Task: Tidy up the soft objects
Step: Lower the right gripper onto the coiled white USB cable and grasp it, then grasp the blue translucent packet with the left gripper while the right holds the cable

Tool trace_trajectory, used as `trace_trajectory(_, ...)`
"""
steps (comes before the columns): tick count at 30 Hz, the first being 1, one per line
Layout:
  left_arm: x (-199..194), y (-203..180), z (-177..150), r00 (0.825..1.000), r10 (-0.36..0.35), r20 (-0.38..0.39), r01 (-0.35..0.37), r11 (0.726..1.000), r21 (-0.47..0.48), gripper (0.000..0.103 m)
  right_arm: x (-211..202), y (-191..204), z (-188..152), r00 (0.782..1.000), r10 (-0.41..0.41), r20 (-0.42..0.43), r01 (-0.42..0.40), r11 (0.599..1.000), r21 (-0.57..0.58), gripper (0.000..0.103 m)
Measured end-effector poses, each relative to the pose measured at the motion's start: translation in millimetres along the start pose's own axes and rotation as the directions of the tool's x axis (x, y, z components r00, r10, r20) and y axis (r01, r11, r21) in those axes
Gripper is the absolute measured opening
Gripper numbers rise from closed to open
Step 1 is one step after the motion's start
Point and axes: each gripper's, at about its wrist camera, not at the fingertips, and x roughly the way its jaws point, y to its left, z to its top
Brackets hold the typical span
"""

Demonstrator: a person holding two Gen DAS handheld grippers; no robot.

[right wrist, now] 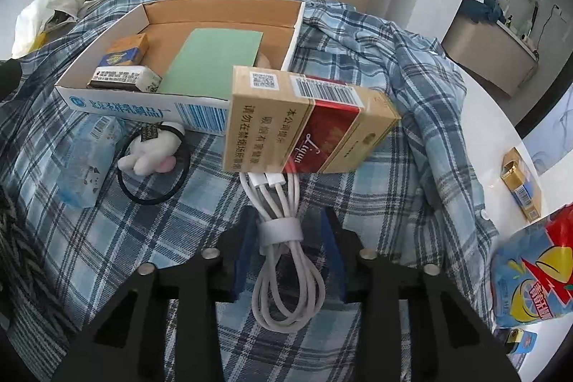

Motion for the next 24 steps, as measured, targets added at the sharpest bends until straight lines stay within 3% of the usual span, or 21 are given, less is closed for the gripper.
trace_trajectory(4, 3, 0, -1, 1.000, -0.011, -0.025, 0.011, 1.000, -0.012, 0.103, -1, 3, 1, 1.000, 0.022, 0.001, -0.022, 1.000, -0.016, 0.023)
trace_trajectory(11, 6, 2, -2, 0.999, -0.009, -0.051, 0.008, 1.000, -0.020, 0.102, -4, 8, -1, 1.000, -0.015, 0.005, 0.015, 0.999, -0.033, 0.022)
trace_trajectory(15, 5, 1, -3, 0.999, -0.007, -0.042, 0.006, 1.000, -0.010, 0.102, -20, 5, 0, 0.997, 0.051, 0.054, -0.051, 0.999, -0.006, 0.021)
trace_trajectory(19, 4, -2, -3, 0.999, 0.004, -0.039, -0.004, 1.000, 0.006, 0.099, -41, 4, 2, 0.970, 0.185, 0.156, -0.188, 0.982, 0.007, 0.021)
trace_trajectory(24, 5, -5, -4, 0.999, 0.001, -0.051, 0.000, 1.000, 0.023, 0.097, -67, 11, 0, 0.932, 0.180, 0.314, -0.180, 0.983, -0.027, 0.021)
